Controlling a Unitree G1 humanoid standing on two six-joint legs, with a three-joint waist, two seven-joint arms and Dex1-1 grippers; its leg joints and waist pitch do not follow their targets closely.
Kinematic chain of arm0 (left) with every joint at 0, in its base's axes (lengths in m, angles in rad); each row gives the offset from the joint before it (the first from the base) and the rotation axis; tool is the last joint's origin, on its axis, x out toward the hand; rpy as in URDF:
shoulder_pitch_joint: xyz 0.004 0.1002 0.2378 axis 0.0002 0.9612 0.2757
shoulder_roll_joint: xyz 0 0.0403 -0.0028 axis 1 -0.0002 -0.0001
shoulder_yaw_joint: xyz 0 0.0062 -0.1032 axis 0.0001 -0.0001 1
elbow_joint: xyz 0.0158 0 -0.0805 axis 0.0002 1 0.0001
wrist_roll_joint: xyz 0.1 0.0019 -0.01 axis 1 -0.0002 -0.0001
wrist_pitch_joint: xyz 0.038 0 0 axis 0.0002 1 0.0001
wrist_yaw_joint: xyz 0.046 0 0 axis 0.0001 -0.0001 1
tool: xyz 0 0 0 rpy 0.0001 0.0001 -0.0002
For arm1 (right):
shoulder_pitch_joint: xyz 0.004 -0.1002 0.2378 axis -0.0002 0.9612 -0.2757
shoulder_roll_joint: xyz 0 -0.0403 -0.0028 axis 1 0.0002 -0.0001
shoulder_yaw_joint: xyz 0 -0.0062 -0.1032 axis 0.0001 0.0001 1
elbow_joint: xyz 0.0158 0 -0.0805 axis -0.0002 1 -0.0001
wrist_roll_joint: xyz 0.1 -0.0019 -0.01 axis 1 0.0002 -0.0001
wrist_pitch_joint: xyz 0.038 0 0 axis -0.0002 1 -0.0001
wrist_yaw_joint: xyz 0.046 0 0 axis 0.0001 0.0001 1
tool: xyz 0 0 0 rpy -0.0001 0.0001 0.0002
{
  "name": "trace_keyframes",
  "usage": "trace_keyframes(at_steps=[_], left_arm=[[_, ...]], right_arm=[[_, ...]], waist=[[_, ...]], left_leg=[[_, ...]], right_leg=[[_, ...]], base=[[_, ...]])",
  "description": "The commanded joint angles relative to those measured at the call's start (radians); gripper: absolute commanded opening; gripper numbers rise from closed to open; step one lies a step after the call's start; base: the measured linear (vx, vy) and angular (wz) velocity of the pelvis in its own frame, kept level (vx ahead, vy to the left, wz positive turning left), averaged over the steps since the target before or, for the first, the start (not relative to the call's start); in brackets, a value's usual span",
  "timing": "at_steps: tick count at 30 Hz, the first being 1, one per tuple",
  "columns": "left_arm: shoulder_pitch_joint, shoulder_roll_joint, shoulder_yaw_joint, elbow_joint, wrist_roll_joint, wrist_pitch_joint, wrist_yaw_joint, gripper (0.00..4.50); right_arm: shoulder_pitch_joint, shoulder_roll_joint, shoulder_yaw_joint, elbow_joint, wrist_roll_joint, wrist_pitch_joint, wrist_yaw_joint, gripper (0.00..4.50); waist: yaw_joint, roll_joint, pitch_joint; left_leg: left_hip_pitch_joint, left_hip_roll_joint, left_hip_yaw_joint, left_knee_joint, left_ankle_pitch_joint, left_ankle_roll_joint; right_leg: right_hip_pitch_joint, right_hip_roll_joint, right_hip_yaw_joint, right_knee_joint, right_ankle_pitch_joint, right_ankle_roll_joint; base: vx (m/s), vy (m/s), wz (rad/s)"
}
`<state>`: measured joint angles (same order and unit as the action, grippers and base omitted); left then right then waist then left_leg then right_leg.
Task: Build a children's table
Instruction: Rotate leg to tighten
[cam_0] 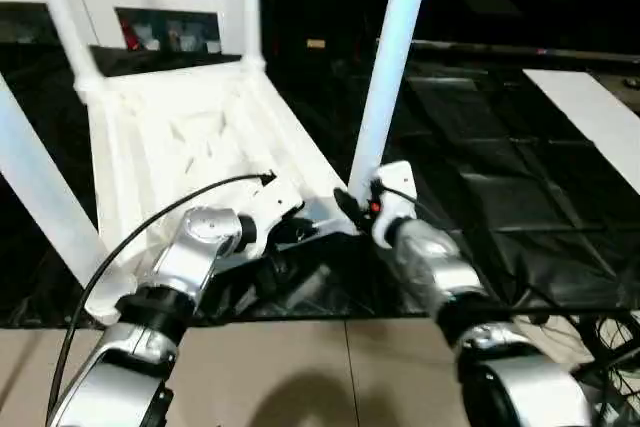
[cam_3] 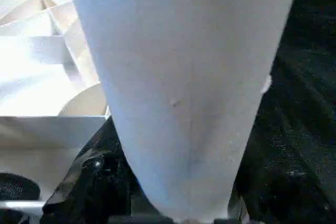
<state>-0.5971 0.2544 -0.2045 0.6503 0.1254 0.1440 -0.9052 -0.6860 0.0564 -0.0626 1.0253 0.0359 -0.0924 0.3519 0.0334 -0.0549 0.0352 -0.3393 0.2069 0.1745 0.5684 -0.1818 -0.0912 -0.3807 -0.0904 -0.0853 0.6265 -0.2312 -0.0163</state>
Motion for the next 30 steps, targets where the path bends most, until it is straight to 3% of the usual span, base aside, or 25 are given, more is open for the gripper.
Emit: trace_keyframes(at_steps=[1, 3, 7, 8, 9, 12, 14, 15, 16, 19, 23, 27, 30], left_arm=[[-0.019, -0.076, -0.084, 0.015, -0.001, -0.019, 0.000, 0.00], [-0.011, -0.060, -0.078, 0.006, 0.002, -0.019, -0.009, 0.00], [0.013, -0.015, -0.072, -0.024, -0.004, -0.043, -0.063, 0.00], [0.016, -0.008, -0.071, -0.029, -0.007, -0.046, -0.076, 0.00], [0.020, 0.003, -0.070, -0.033, -0.012, -0.048, -0.095, 0.00], [0.032, 0.037, -0.071, -0.047, -0.035, -0.081, -0.176, 0.00], [0.043, 0.076, -0.075, -0.060, -0.057, -0.118, -0.264, 0.00], [0.044, 0.094, -0.077, -0.060, -0.061, -0.133, -0.296, 0.00], [0.045, 0.104, -0.079, -0.059, -0.062, -0.144, -0.315, 0.00], [0.037, 0.130, -0.079, -0.043, -0.063, -0.165, -0.359, 0.00], [0.029, 0.154, -0.079, -0.028, -0.065, -0.188, -0.405, 0.00], [0.017, 0.172, -0.083, -0.006, -0.065, -0.207, -0.432, 0.00], [0.000, 0.181, -0.078, 0.029, -0.068, -0.225, -0.445, 0.00]], right_arm=[[-0.001, 0.132, 0.092, 0.035, -0.013, 0.015, 0.123, 2.31], [0.013, 0.115, 0.096, 0.012, -0.010, -0.011, 0.163, 2.99], [0.037, 0.054, 0.102, -0.027, 0.000, -0.028, 0.274, 3.09], [0.039, 0.041, 0.109, -0.031, -0.004, -0.032, 0.292, 3.31], [0.043, 0.023, 0.116, -0.039, -0.006, -0.033, 0.324, 3.42], [0.049, -0.036, 0.139, -0.051, -0.008, -0.036, 0.439, 3.42], [0.051, -0.102, 0.172, -0.060, -0.014, -0.045, 0.584, 3.42], [0.051, -0.133, 0.189, -0.064, -0.016, -0.045, 0.663, 3.42], [0.051, -0.151, 0.199, -0.067, -0.017, -0.044, 0.711, 3.42], [0.048, -0.207, 0.235, -0.074, -0.022, -0.031, 0.874, 3.42], [0.032, -0.239, 0.243, -0.072, -0.032, -0.022, 0.977, 3.42], [0.018, -0.251, 0.263, -0.069, -0.029, -0.006, 1.042, 3.03], [0.011, -0.252, 0.286, -0.067, -0.025, 0.003, 1.084, 2.79]], waist=[[0.001, 0.016, -0.030], [0.001, 0.016, -0.032], [0.001, 0.012, -0.035], [0.001, 0.011, -0.036], [0.003, 0.013, -0.038], [0.005, 0.012, -0.041], [0.006, 0.011, -0.046], [0.006, 0.012, -0.051], [0.006, 0.011, -0.052], [0.022, 0.014, -0.053], [0.029, 0.012, -0.052], [0.033, 0.011, -0.045], [0.036, 0.014, -0.045]], left_leg=[[0.002, 0.029, -0.019, -0.080, -0.416, -0.018], [-0.002, 0.030, -0.018, -0.081, -0.402, -0.014], [-0.011, 0.032, -0.016, -0.082, -0.362, 0.009], [-0.011, 0.033, -0.014, -0.081, -0.343, 0.011], [-0.008, 0.034, -0.010, -0.078, -0.312, 0.019], [-0.011, 0.032, -0.006, -0.074, -0.269, 0.034], [-0.012, 0.033, -0.005, -0.070, -0.214, 0.051], [-0.017, 0.031, -0.002, -0.061, -0.145, 0.080], [-0.020, 0.030, -0.002, -0.059, -0.124, 0.091], [-0.009, 0.035, 0.006, -0.051, -0.073, 0.134], [-0.010, 0.037, 0.005, -0.051, -0.081, 0.137], [-0.006, 0.039, 0.004, -0.060, -0.179, 0.081], [-0.003, 0.041, 0.004, -0.063, -0.196, 0.060]], right_leg=[[0.011, -0.065, 0.056, -0.121, -0.463, -0.109], [0.014, -0.064, 0.056, -0.118, -0.425, -0.117], [0.022, -0.064, 0.058, -0.110, -0.361, -0.137], [0.023, -0.063, 0.058, -0.109, -0.343, -0.143], [0.023, -0.063, 0.060, -0.103, -0.283, -0.171], [0.030, -0.061, 0.060, -0.098, -0.221, -0.193], [0.034, -0.059, 0.059, -0.086, -0.127, -0.217], [0.041, -0.056, 0.058, -0.071, 0.002, -0.246], [0.044, -0.055, 0.057, -0.066, 0.041, -0.255], [0.041, -0.050, 0.055, -0.055, 0.153, -0.297], [0.044, -0.053, 0.051, -0.051, 0.145, -0.306], [0.040, -0.057, 0.053, -0.067, -0.027, -0.277], [0.037, -0.059, 0.055, -0.069, -0.063, -0.269]], base=[[0.000, 0.000, 0.00], [0.000, 0.000, 0.00], [0.000, 0.000, 0.00], [0.000, 0.000, 0.00], [0.000, 0.000, 0.00], [0.000, 0.000, 0.00], [0.000, 0.000, 0.00], [0.054, -0.006, 0.01], [0.054, -0.006, 0.01], [0.019, -0.001, 0.00], [0.000, 0.000, 0.00], [0.000, 0.000, 0.00], [0.000, 0.000, 0.00]])
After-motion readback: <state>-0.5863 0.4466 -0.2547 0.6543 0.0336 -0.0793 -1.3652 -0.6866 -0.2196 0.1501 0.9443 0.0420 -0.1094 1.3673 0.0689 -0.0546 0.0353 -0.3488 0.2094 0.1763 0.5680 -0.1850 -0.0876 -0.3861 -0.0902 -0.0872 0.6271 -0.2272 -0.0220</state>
